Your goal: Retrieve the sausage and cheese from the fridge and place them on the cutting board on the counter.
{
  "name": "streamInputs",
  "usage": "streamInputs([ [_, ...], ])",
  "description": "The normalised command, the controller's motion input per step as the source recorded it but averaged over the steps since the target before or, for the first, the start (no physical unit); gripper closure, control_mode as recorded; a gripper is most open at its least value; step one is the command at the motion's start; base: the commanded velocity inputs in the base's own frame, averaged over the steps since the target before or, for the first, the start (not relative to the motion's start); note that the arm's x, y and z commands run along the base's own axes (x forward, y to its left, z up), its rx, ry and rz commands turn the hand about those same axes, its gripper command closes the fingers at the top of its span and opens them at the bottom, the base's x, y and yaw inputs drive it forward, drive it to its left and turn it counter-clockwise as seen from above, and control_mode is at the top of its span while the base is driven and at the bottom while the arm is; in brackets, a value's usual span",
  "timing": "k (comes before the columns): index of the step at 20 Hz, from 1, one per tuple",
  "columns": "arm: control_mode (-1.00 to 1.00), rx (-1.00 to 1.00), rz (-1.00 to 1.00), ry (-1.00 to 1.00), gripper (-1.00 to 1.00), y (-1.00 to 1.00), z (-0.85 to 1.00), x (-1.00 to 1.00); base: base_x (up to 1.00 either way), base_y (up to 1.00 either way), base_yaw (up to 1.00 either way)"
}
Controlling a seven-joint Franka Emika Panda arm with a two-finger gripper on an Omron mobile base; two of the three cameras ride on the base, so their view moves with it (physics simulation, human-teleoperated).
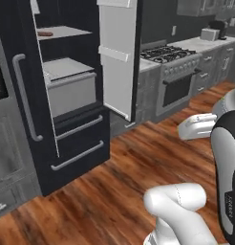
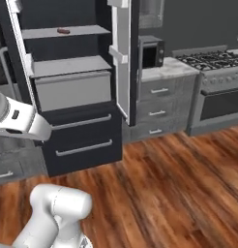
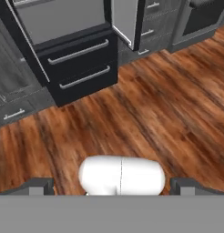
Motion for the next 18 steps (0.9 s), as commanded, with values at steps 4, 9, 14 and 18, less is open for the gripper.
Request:
streamInputs([
  [4,1.00,0.00,0.00,0.00,-1.00,0.00,0.00,0.00,1.00,-0.14,0.59],
  [9,1.00,0.00,0.00,0.00,-1.00,0.00,0.00,0.00,1.00,-0.18,0.63],
  [14,1.00,0.00,0.00,0.00,-1.00,0.00,0.00,0.00,0.85,-0.56,0.58],
  [18,1.00,0.00,0.00,0.00,-1.00,0.00,0.00,0.00,0.46,-1.00,0.40],
])
